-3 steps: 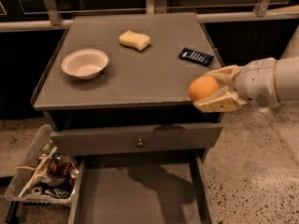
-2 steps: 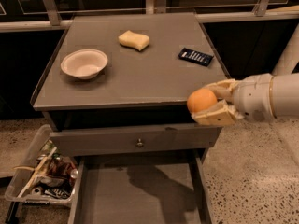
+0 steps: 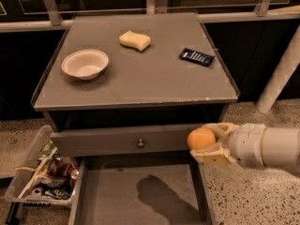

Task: Place orange into middle drawer

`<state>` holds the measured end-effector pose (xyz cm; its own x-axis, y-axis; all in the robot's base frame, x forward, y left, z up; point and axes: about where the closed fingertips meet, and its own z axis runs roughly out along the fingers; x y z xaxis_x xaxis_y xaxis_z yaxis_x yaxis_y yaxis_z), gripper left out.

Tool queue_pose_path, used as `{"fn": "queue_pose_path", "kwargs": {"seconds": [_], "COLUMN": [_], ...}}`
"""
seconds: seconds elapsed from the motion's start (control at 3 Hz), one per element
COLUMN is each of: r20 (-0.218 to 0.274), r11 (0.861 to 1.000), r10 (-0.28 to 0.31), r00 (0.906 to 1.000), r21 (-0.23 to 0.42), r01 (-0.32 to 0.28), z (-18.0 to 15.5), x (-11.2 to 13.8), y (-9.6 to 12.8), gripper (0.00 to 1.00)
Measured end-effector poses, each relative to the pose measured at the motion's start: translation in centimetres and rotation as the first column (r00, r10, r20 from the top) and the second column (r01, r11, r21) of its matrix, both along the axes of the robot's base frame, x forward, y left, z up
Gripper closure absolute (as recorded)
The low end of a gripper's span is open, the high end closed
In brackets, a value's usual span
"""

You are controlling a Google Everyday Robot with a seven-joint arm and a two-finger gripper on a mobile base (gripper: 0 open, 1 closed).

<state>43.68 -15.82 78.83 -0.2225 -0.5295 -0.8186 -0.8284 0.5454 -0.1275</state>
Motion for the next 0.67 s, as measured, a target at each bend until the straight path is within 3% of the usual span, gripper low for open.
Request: {"fn": "queue_pose_path", "kwargs": {"seconds": [0.33,0.67], "r20": [-0.008,-0.003], "r11": [0.998,0.998], "r10": [-0.053,-0.050], "r00": [0.9985,0.9987], "r21": [-0.022,-0.033], "r01": [0.053,0.050], "z": [-6.13,-6.33], "x": [0.18,-0.16], "y": [0.15,0.54], "gripper": [1.00,1.00]}}
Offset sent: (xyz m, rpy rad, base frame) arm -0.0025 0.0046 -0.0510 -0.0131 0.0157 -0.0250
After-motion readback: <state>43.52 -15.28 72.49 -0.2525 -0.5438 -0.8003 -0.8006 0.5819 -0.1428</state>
